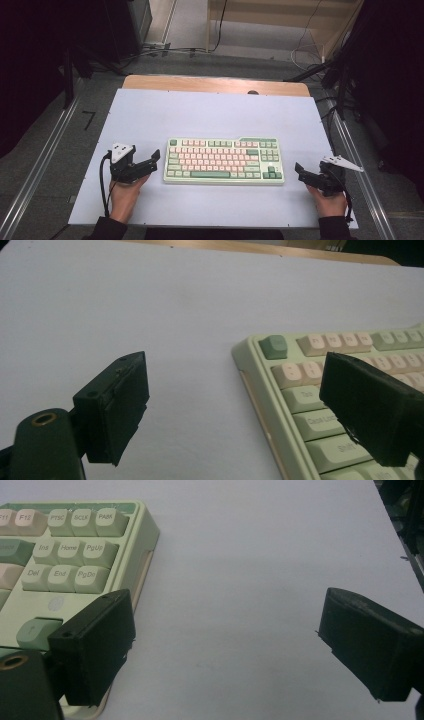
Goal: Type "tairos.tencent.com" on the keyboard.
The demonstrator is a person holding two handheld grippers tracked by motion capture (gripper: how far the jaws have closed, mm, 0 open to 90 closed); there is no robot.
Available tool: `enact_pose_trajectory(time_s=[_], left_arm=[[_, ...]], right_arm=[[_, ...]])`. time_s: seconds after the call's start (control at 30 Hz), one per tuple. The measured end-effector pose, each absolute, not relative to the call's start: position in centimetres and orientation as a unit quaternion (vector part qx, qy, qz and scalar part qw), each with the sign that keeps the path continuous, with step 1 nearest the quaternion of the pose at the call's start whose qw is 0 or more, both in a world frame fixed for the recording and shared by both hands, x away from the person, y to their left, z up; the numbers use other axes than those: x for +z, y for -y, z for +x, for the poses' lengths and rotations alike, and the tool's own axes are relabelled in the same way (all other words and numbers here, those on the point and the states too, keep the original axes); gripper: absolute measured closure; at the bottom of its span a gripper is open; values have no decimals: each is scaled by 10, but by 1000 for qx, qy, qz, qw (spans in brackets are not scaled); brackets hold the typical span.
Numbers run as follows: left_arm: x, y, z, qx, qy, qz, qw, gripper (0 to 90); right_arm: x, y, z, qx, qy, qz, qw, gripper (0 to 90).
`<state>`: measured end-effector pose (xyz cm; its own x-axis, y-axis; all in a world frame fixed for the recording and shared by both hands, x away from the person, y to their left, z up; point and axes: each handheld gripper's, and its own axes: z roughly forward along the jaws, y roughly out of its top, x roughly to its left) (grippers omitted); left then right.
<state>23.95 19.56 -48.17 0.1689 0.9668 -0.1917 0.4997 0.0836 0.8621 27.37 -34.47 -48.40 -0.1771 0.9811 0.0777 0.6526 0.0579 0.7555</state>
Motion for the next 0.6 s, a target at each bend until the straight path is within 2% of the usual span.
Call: enact_pose_trajectory(time_s=[0.47, 0.6], left_arm=[[-480, -166, 246, 250, -566, 645, 449, 148], [-480, -157, 249, 250, -559, 652, 448, 185]], right_arm=[[-485, 339, 274, 340, -693, 591, 235, 61], [-485, 337, 274, 342, -695, 587, 234, 61]])
